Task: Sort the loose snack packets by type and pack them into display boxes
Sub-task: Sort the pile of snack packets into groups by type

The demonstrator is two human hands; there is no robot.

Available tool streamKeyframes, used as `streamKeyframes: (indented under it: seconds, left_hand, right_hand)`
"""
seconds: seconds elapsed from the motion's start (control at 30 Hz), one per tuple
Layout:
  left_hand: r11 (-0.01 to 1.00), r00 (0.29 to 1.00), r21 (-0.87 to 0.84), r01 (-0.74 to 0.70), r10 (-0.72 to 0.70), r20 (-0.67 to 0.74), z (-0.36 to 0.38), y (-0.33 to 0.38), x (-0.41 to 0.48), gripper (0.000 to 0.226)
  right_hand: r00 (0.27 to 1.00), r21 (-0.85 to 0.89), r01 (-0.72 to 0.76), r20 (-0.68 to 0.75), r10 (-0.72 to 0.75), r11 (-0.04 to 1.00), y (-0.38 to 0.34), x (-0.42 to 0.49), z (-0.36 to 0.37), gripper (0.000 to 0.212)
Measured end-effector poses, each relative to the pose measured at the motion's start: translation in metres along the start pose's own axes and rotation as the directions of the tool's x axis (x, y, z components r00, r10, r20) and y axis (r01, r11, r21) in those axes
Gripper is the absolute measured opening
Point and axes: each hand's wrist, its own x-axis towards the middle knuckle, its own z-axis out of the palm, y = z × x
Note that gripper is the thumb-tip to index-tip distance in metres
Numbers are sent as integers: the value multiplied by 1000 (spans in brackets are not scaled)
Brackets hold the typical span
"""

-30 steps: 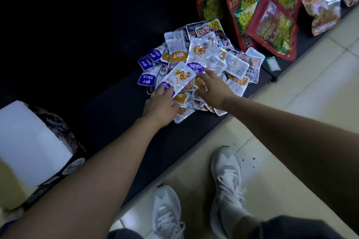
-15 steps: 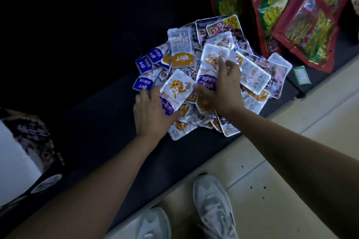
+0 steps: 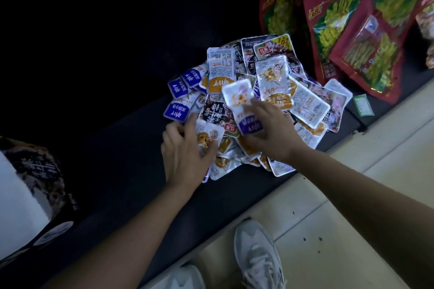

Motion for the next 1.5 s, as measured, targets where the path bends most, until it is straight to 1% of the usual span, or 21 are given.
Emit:
streamKeyframes:
  seconds: [0.07, 0.2, 0.27, 0.37, 0.47, 0.57, 0.6, 0.63, 0.73, 0.77, 0.83, 0.9, 0.93, 0.97, 1.03, 1.07, 1.17, 1.27, 1.37, 1.43, 1.5]
  left_hand:
    - [999, 1000, -33, -14, 13, -24, -5, 1, 10, 57]
    - [962, 975, -206, 178, -144, 172, -4, 12, 39, 49]
    - [919, 959, -296, 259, -208, 192, -4, 18, 49, 35]
    - [688, 908, -598, 411, -363, 208, -13, 20, 54, 13]
    - [480, 842, -744, 465, -500, 203, -28, 14, 52, 14]
    - [311, 824, -810, 497, -463, 327, -48, 21, 41, 14]
    - [282, 828, -818, 501, -431, 359, -55, 24, 37, 19]
    - [259, 830, -822, 506, -404, 384, -63, 27, 31, 24]
    - [238, 829, -816, 527, -353, 433, -83, 24, 14, 24]
    - [222, 819, -814, 536, -369, 439, -92, 19, 9, 32]
    - [201, 808, -836, 511, -444, 388, -104, 3, 0, 45]
    - [316, 840, -819, 479, -435, 323, -112, -19, -9, 33]
    - [389, 850, -774, 500, -394, 350, -115, -29, -18, 26]
    - [429, 829, -715, 552, -379, 412, -114, -40, -27, 30]
    - [406, 755, -639, 654, -404, 516, -112, -60, -44, 36]
    - [397, 734, -620, 676, -429, 526, -112, -69, -54, 31]
    - [510, 695, -472, 719, -535, 481, -107, -108, -87, 20]
    - [580, 629, -269, 768, -609, 483, -99, -145, -122, 25]
    - [661, 607, -33, 749, -666, 434, -96, -159, -145, 36]
    - [703, 607, 118, 701, -676, 419, -97, -154, -152, 43]
    - [771, 668, 299, 563, -637, 385, -97, -145, -155, 55]
  right_hand:
    - [1000, -59, 26, 1, -26, 998, -1, -3, 5, 82]
    - [992, 55, 13, -126, -6, 998, 4, -5, 11, 62]
    - [989, 61, 27, -144, -18, 998, 7, -3, 13, 50]
    - [994, 59, 18, -113, -11, 998, 9, -3, 12, 43]
    - [995, -6, -10, -98, 9, 1000, 1, 0, 7, 58]
    - [986, 23, 111, -125, -107, 994, -28, -3, 1, 92]
    - [978, 16, 168, -128, -165, 986, -39, -3, 0, 95]
    - [970, 26, 206, -137, -201, 978, -49, -2, 1, 90]
    - [946, 127, 234, -258, -196, 964, -75, 0, -1, 42]
    - [940, 168, 228, -296, -171, 959, -82, 1, -2, 30]
    - [955, 319, 165, -288, -71, 933, -98, 0, -2, 23]
    - [988, 522, 86, -151, -7, 849, -114, -2, 1, 26]
    - [999, 595, 45, -49, -20, 802, -124, -4, 4, 27]
    - [996, 642, 9, 64, -64, 767, -135, -7, 9, 26]
    - [961, 656, -73, 248, -123, 751, -153, -11, 32, 10]
    - [944, 633, -124, 314, -107, 764, -159, -14, 46, 12]
    - [907, 497, -211, 420, -21, 842, -168, -27, 83, 44]
    - [915, 193, -41, 400, -40, 980, -170, -42, 104, 61]
    - [871, -64, 126, 484, -79, 990, -178, -53, 115, 65]
    - [854, -112, 147, 515, -69, 983, -178, -57, 120, 66]
    - [883, -35, 123, 459, -94, 992, -175, -59, 120, 61]
